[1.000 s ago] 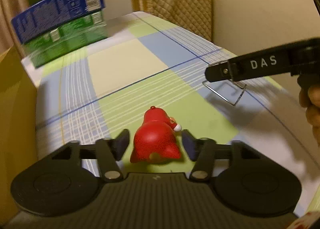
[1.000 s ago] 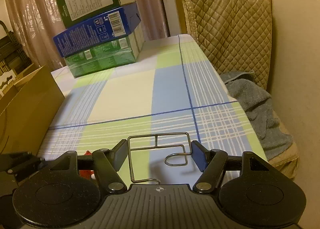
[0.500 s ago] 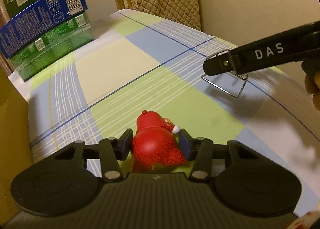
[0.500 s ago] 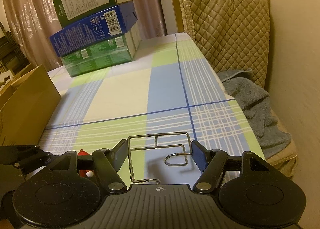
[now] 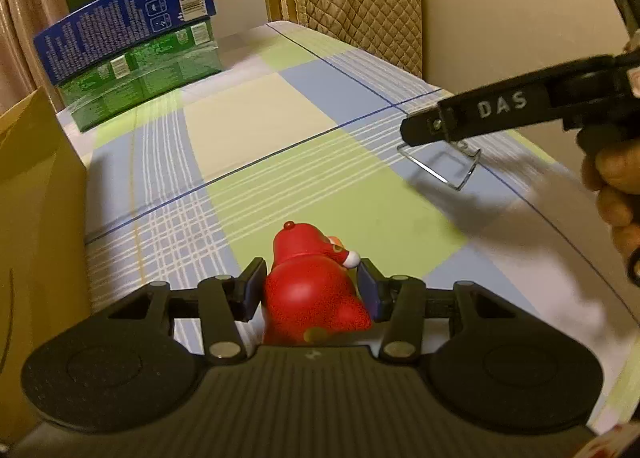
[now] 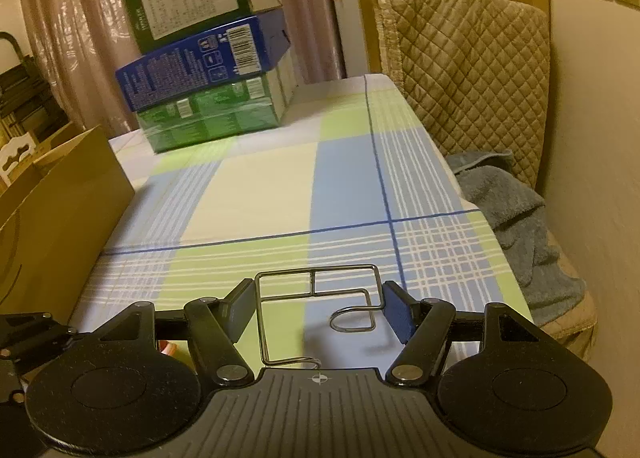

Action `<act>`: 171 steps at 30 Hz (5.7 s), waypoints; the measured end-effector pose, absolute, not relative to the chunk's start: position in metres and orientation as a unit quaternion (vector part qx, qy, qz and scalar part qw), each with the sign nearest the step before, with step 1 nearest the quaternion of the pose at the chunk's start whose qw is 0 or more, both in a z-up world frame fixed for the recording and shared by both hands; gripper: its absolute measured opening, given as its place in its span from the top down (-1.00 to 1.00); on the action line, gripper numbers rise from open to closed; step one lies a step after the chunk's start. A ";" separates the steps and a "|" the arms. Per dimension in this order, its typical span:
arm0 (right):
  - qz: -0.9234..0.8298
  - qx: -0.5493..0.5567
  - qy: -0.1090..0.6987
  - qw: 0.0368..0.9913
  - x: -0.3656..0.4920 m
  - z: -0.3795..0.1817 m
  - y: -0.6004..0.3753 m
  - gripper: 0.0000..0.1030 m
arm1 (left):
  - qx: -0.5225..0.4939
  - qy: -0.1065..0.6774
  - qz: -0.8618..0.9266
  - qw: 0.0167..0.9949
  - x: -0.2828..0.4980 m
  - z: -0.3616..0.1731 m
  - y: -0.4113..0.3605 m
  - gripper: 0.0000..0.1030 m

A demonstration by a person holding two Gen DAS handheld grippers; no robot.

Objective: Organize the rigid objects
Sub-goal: 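Carry the red toy and wire rack over the cardboard box with both grippers, then open the left gripper to drop the red toy while the right drops the rack into the box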

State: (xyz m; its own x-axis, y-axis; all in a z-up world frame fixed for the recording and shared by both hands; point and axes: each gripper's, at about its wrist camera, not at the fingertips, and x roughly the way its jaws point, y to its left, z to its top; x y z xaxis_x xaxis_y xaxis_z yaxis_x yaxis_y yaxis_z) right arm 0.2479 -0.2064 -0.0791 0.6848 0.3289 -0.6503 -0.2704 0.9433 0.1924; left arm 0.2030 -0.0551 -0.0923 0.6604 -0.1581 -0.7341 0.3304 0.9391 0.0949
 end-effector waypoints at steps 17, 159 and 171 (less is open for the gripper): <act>0.171 0.044 0.340 0.924 0.186 -0.035 -0.187 -0.26 | 0.074 0.357 -0.125 0.923 0.147 -0.023 -0.034 0.14; 0.355 0.021 0.393 0.848 0.220 -0.019 0.114 -0.26 | 0.030 0.359 0.029 0.932 0.156 0.014 0.261 0.16; 0.353 0.020 0.394 0.848 0.221 -0.019 0.115 -0.26 | 0.026 0.354 0.032 0.934 0.155 0.017 0.263 0.16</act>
